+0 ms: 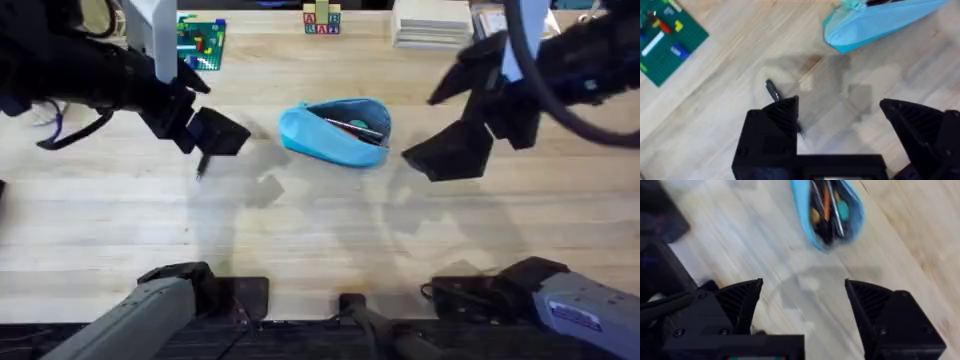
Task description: Unzip the bag, pick up the pens from the table one at a time and place them inside, then zip the bag closed.
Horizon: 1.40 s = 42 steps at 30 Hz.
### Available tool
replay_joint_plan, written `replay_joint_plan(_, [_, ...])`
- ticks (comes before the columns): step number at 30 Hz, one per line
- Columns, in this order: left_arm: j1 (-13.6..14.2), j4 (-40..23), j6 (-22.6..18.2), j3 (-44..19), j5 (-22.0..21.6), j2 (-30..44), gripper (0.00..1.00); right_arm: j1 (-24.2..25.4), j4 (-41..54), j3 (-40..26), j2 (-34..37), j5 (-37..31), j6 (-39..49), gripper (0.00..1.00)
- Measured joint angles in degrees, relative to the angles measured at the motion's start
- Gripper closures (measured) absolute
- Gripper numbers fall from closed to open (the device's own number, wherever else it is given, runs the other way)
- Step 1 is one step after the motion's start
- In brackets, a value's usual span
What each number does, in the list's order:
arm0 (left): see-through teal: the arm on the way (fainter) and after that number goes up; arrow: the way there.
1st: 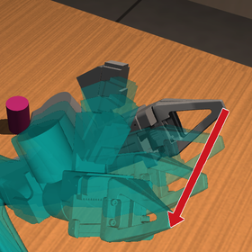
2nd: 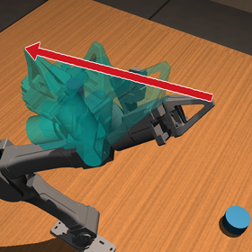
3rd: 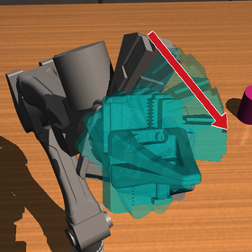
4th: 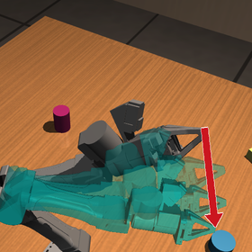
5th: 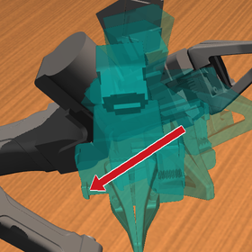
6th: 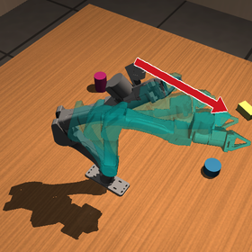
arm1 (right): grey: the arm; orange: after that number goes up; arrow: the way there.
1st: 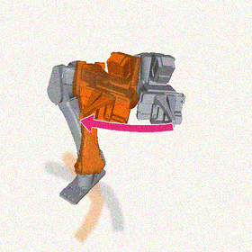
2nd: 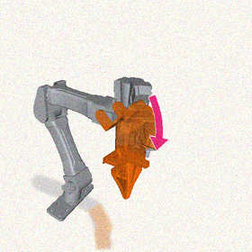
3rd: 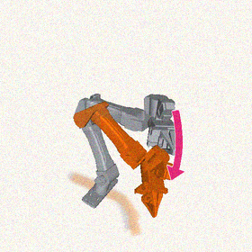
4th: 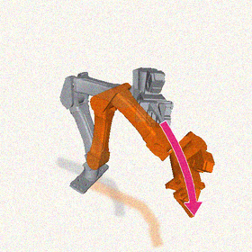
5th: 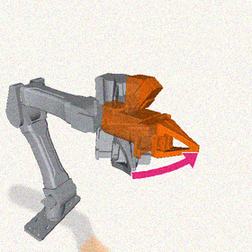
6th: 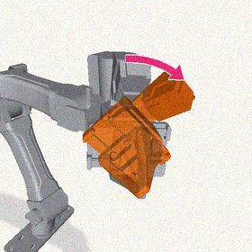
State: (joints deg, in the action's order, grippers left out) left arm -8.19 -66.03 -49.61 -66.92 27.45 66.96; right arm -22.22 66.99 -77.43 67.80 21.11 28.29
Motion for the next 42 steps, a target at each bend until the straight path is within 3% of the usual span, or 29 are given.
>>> replay_joint_plan(1, [0.0,0.9,4.2,0.0,-2.8,0.0,0.008,0.0,2.0,0.0,-1.9,-4.9,-3.6,0.003])
replay_joint_plan(8, [0.0,1.6,12.0,0.0,-6.0,0.0,0.008,0.0,7.7,0.0,-11.2,-12.2,-7.1,0.004])
replay_joint_plan(14, [0.0,4.0,18.3,0.0,-10.5,0.9,0.008,0.0,11.9,-0.1,-14.4,-13.0,-7.3,0.004])
replay_joint_plan(20, [0.0,4.7,24.7,0.0,-16.7,7.2,0.008,0.0,15.2,-0.1,-14.4,-13.0,-7.3,0.003])
replay_joint_plan(28, [0.0,5.7,27.3,0.0,-21.5,16.5,0.008,0.0,15.9,-0.1,-14.4,-13.0,-7.3,0.003])
replay_joint_plan(42, [0.0,8.9,27.5,0.0,-26.9,31.9,0.008,0.0,16.0,-0.1,-14.4,-13.0,-7.3,0.003])
